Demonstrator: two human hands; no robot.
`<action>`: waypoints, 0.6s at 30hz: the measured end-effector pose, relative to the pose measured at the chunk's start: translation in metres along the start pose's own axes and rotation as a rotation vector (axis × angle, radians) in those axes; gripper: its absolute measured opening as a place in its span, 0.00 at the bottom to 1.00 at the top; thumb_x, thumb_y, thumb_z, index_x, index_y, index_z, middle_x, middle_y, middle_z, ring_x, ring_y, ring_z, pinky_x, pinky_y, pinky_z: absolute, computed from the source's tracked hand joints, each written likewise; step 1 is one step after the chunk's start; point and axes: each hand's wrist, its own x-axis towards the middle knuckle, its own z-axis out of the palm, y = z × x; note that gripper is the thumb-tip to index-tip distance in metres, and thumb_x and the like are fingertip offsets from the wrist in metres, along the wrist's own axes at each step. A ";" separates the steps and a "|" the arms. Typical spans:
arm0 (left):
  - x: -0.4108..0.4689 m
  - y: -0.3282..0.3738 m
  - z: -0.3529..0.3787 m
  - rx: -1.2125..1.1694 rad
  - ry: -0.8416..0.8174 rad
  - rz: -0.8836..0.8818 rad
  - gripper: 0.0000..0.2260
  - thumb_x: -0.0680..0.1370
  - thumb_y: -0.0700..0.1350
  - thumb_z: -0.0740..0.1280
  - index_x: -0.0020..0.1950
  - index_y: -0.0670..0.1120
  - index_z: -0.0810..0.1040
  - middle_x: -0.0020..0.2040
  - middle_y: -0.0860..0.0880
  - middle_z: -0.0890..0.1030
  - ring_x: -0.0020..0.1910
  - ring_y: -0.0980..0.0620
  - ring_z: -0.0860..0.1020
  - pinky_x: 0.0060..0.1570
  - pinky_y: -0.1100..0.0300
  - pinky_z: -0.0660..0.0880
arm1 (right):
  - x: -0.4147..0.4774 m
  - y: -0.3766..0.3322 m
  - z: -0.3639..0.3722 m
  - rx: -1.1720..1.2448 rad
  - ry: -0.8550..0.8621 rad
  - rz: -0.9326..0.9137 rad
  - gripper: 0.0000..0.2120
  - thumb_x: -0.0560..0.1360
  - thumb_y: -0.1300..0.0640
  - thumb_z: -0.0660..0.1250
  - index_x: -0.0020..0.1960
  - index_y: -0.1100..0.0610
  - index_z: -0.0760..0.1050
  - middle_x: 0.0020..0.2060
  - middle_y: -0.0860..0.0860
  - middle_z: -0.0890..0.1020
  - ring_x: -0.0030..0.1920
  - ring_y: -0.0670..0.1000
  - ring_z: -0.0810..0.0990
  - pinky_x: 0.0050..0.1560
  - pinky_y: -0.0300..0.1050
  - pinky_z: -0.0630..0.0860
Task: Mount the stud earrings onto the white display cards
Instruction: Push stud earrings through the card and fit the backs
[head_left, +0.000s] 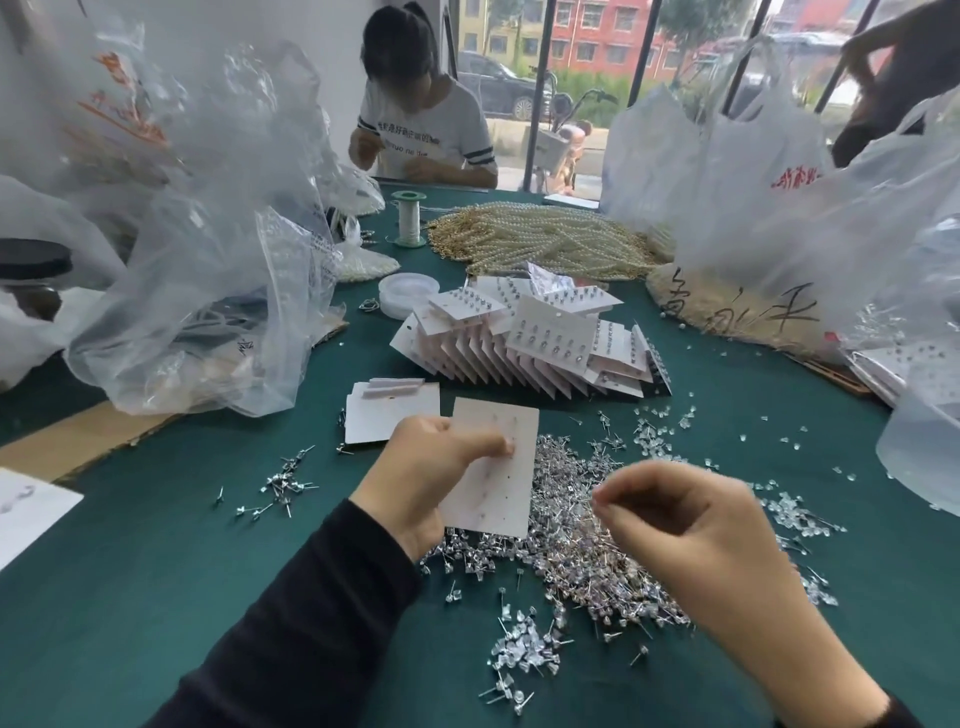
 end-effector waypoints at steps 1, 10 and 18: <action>-0.001 0.000 0.000 0.005 0.002 0.012 0.05 0.68 0.33 0.71 0.42 0.38 0.77 0.35 0.44 0.83 0.34 0.48 0.82 0.33 0.55 0.80 | 0.004 -0.005 0.002 0.013 0.041 -0.018 0.09 0.67 0.66 0.72 0.36 0.53 0.82 0.31 0.50 0.83 0.29 0.45 0.79 0.30 0.34 0.74; -0.006 -0.005 0.007 0.128 0.009 0.185 0.06 0.66 0.37 0.73 0.32 0.46 0.83 0.36 0.44 0.84 0.33 0.49 0.82 0.32 0.55 0.79 | 0.021 -0.001 0.052 -0.279 0.267 -0.323 0.05 0.68 0.68 0.73 0.42 0.61 0.81 0.38 0.50 0.81 0.39 0.43 0.79 0.41 0.34 0.77; -0.010 -0.004 0.011 0.095 -0.010 0.172 0.10 0.68 0.35 0.71 0.29 0.47 0.83 0.30 0.49 0.82 0.29 0.54 0.80 0.28 0.60 0.77 | 0.022 0.004 0.051 -0.203 0.280 -0.301 0.06 0.68 0.69 0.71 0.42 0.60 0.80 0.38 0.49 0.81 0.40 0.45 0.80 0.42 0.39 0.79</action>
